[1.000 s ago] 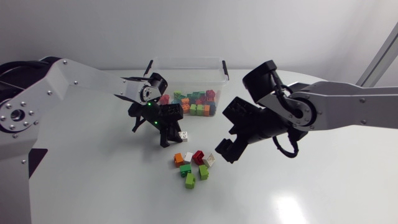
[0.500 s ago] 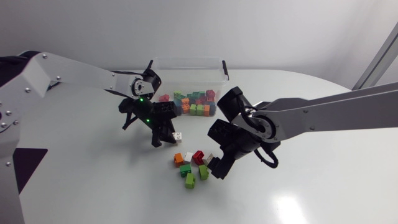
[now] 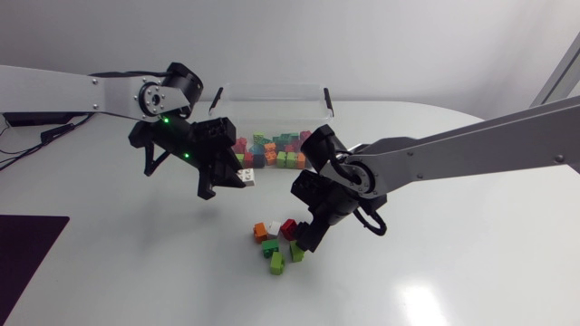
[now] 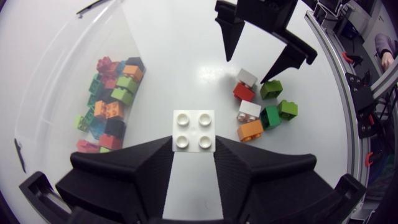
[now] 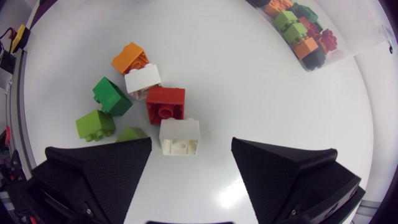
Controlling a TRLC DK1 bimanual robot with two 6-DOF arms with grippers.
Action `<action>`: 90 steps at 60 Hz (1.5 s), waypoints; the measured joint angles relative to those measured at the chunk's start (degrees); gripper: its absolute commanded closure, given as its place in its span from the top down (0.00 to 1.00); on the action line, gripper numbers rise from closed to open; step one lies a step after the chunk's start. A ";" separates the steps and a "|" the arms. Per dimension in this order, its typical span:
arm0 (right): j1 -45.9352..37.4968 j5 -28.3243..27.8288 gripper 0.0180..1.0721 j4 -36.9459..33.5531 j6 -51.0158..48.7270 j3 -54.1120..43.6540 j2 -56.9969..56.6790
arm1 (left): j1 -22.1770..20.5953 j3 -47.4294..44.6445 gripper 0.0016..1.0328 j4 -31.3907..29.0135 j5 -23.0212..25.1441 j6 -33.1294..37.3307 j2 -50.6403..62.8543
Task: Place the duplo bricks in the container
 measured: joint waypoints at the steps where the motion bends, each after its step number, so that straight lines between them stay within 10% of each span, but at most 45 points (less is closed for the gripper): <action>1: 0.02 0.00 0.85 -0.02 0.00 0.24 0.22 | 0.00 -0.02 0.24 0.00 0.20 -0.02 -0.52; 25: 0.17 1.07 0.29 -1.99 0.22 3.89 5.31 | -0.02 0.48 0.24 0.09 2.03 -5.51 -7.67; 84: -1.16 -1.40 0.28 -12.07 0.20 11.67 -10.03 | 2.47 22.34 0.25 23.17 -5.18 -34.10 9.40; 90: -1.73 -1.81 0.28 -12.24 0.22 13.31 -10.69 | 3.06 23.87 0.37 25.73 -8.02 -36.74 11.13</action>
